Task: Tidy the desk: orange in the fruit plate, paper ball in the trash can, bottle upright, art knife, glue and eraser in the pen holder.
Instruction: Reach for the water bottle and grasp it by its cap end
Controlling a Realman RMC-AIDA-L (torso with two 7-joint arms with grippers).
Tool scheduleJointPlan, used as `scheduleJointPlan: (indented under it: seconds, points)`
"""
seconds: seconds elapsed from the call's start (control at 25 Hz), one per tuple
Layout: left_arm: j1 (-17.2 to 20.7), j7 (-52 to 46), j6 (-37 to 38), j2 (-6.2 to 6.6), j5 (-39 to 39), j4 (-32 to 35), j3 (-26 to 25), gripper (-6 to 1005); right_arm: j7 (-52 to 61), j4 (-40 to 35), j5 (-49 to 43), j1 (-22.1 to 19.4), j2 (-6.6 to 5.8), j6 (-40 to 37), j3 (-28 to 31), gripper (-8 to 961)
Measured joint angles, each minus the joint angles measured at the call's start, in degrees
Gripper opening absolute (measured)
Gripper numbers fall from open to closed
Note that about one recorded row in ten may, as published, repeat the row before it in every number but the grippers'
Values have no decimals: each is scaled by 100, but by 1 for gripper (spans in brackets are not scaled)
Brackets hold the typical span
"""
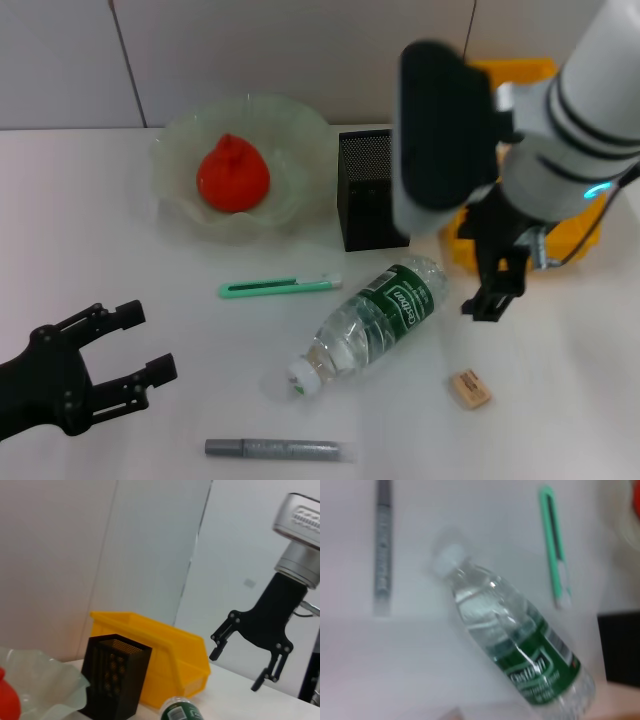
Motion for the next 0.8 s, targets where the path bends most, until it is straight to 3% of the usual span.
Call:
scheduleJointPlan:
  seconds: [0.24, 0.4, 0.64, 0.68, 0.8]
  points:
    - [189, 31, -18, -39, -2, 0, -215, 827, -493, 138, 366, 8, 2, 509, -171, 829]
    - [284, 42, -18, -39, 5, -5, -319, 826, -496, 58, 380, -76, 0, 531, 31, 829]
    - [271, 44, -251, -6, 58, -4, -283, 824, -410, -448, 897, -634, -2, 24, 1003, 829]
    - [239, 44, -412, -30, 148, 10, -290, 824, -355, -665, 1160, -864, -5, -194, 1383, 829]
    - [195, 58, -641, -115, 251, 25, -286, 823, -342, -894, 1371, -1096, -4, -385, 1719, 829]
